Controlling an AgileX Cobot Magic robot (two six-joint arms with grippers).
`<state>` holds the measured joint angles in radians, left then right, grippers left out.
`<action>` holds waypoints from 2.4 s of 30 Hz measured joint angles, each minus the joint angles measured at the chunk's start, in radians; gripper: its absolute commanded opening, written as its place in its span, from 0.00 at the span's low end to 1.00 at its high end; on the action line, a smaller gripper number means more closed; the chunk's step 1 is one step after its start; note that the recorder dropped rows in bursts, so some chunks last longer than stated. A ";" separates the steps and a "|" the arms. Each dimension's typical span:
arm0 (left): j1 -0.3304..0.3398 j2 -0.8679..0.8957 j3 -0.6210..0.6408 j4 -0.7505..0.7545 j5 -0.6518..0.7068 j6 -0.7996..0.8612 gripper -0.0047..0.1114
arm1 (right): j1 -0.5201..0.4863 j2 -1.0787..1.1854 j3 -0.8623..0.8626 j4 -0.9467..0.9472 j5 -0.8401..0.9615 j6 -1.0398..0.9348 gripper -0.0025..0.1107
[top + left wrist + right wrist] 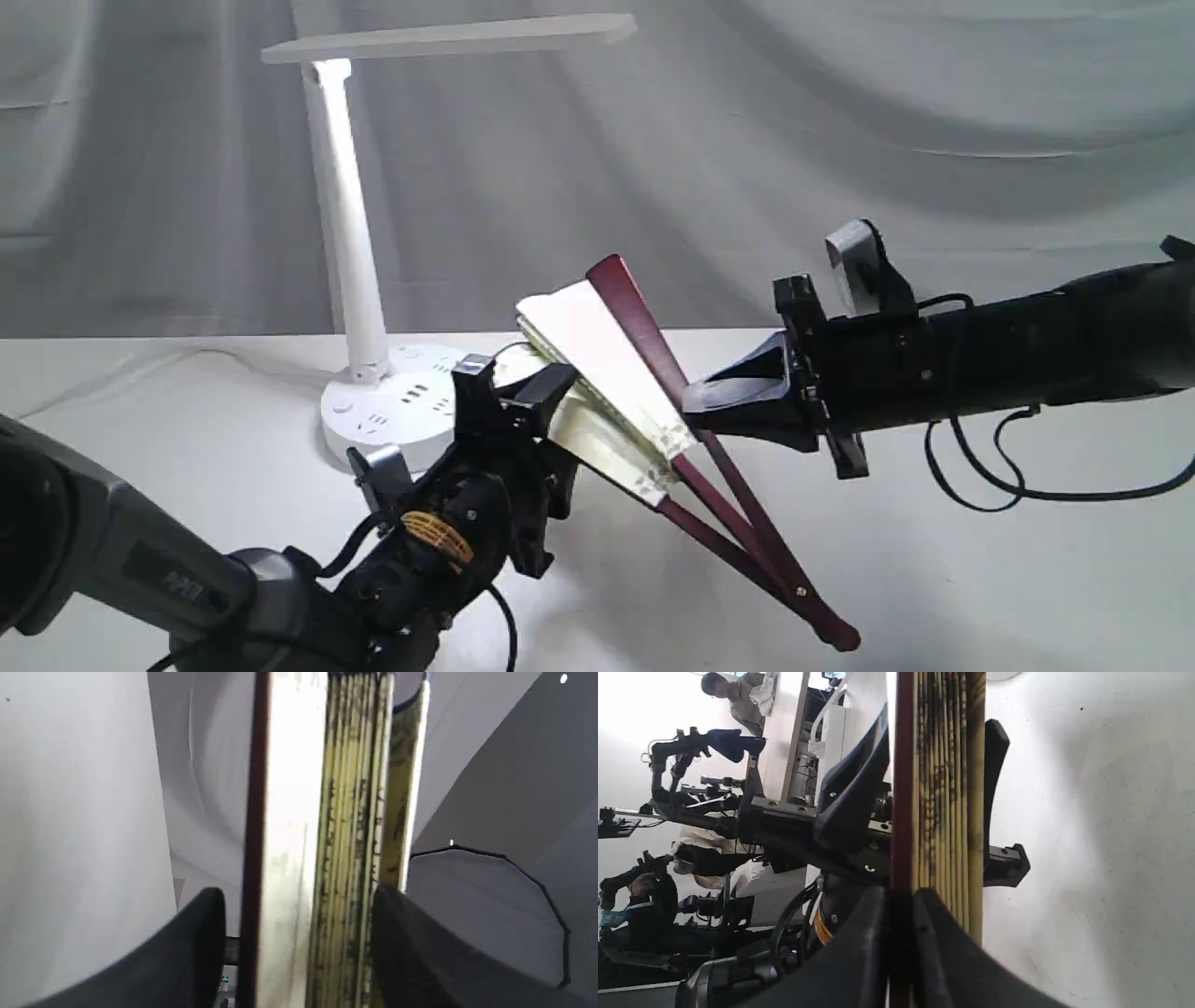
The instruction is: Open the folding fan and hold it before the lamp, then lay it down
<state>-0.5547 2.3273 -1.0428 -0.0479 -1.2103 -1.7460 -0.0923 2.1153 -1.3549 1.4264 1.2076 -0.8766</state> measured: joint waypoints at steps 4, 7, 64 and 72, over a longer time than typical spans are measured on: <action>0.000 0.000 0.000 0.002 0.000 -0.001 0.40 | 0.000 0.000 0.000 0.000 0.000 0.000 0.02; 0.000 0.000 0.000 0.002 0.000 -0.001 0.33 | 0.000 0.000 0.000 0.000 0.000 0.000 0.02; 0.000 0.000 0.035 0.035 -0.016 -0.077 0.04 | 0.000 0.000 0.000 0.012 -0.002 0.010 0.18; 0.002 -0.002 0.035 0.062 -0.010 -0.086 0.04 | 0.000 0.000 0.000 0.008 -0.002 0.001 0.37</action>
<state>-0.5529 2.3253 -1.0074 0.0138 -1.2203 -1.8324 -0.0923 2.1153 -1.3549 1.4341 1.2061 -0.8755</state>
